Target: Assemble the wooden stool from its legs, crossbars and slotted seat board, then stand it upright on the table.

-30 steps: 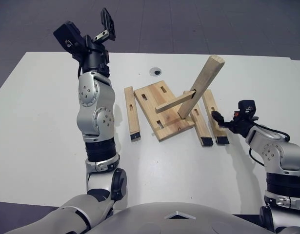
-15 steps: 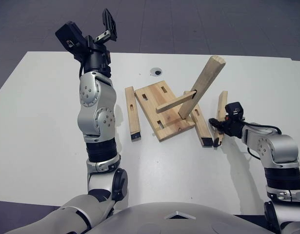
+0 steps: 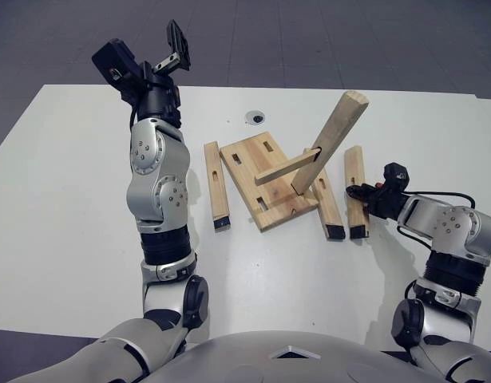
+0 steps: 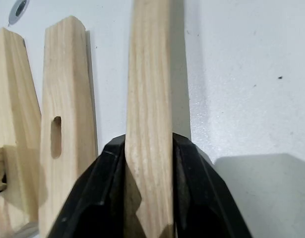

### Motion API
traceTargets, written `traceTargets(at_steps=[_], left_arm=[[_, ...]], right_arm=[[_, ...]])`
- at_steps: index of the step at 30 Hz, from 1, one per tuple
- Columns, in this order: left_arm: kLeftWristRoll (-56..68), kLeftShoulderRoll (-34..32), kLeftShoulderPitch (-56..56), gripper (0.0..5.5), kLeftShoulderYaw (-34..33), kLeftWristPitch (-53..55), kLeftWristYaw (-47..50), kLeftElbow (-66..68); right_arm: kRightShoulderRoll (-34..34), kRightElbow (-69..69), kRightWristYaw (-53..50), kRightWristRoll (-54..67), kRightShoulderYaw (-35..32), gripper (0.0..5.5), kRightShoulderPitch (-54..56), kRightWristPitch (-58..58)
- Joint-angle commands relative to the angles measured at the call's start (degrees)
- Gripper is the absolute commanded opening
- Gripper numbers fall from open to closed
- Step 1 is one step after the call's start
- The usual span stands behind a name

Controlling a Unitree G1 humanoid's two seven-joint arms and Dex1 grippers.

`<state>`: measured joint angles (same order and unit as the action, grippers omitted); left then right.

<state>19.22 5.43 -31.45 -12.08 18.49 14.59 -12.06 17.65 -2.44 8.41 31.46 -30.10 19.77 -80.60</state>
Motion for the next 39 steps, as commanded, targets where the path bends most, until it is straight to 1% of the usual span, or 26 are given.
traceTargets(at_steps=[1, 3, 5, 9, 11, 13, 15, 16, 18, 20, 23, 26, 28, 32, 36, 38, 39], left_arm=[[-0.6, -0.9, -0.5, 5.40, -0.4, 0.7, 0.2, 0.7], [-0.5, -1.1, -0.7, 5.40, -0.5, 0.9, 0.0, 1.0], [-0.3, -1.5, -0.7, 5.40, -0.4, 1.4, -0.5, 1.2], [2.1, -3.5, -1.1, 5.40, -0.7, 4.3, -3.8, 2.1], [6.8, -4.6, -2.2, 5.40, -2.7, 6.9, -6.8, 2.6], [16.2, -6.4, -4.0, 5.40, -5.0, 12.8, -12.2, 2.4], [29.2, -9.3, -6.0, 5.40, -6.1, 21.5, -19.8, 0.3], [34.0, -11.0, -6.9, 5.40, -6.2, 23.9, -23.3, -1.4], [44.2, -13.5, -9.5, 5.40, -7.3, 28.9, -26.8, -2.5], [52.3, -15.9, -13.3, 5.40, -7.9, 32.9, -29.2, -1.8], [58.6, -19.7, -17.4, 5.40, -6.8, 36.2, -34.4, -1.5], [61.8, -22.7, -19.5, 5.40, -5.4, 37.7, -41.0, -0.4], [63.3, -24.0, -20.6, 5.40, -4.5, 38.5, -43.5, 0.9], [61.8, -26.3, -20.9, 5.40, -1.9, 39.1, -47.3, 0.9], [62.5, -26.6, -20.6, 5.40, -1.1, 38.9, -48.6, 1.8], [63.3, -26.3, -20.4, 5.40, -1.0, 38.7, -48.4, 1.9], [63.5, -26.1, -20.1, 5.40, -0.8, 38.5, -48.3, 1.8]], right_arm=[[-1.5, 2.0, -1.2, -0.2, -2.9, 1.04, 1.0, -2.2], [-2.0, 2.6, -1.3, 0.1, -5.0, 1.04, 1.8, -1.8], [-1.4, 1.1, 1.0, 2.4, -6.7, 1.04, 3.1, 0.2], [3.0, -4.1, 8.7, 12.2, -13.9, 1.04, 10.3, 5.9], [6.1, -6.0, 10.5, 15.5, -16.2, 1.04, 14.1, 9.3], [9.4, -8.2, 12.6, 20.0, -17.6, 1.04, 18.3, 12.1], [12.4, -10.5, 14.7, 24.3, -17.4, 1.04, 21.8, 13.9], [13.5, -11.1, 15.4, 26.4, -17.1, 1.04, 23.6, 14.1], [15.4, -11.8, 18.1, 30.0, -15.4, 1.04, 26.1, 14.7], [16.7, -12.9, 22.4, 32.9, -12.1, 1.04, 27.5, 15.3], [17.1, -13.0, 27.9, 36.5, -7.0, 1.04, 28.8, 15.1], [17.4, -14.0, 33.4, 39.1, -0.9, 1.04, 27.1, 15.3], [17.5, -14.0, 35.3, 40.2, 2.3, 1.04, 25.9, 15.3], [18.6, -15.6, 38.8, 43.1, 6.0, 1.04, 22.3, 14.6], [19.9, -17.5, 41.0, 43.9, 8.9, 1.04, 19.1, 15.2], [20.9, -18.4, 42.3, 41.6, 11.2, 1.04, 17.3, 16.3], [22.2, -19.8, 43.9, 37.3, 13.6, 1.04, 15.5, 18.9]])
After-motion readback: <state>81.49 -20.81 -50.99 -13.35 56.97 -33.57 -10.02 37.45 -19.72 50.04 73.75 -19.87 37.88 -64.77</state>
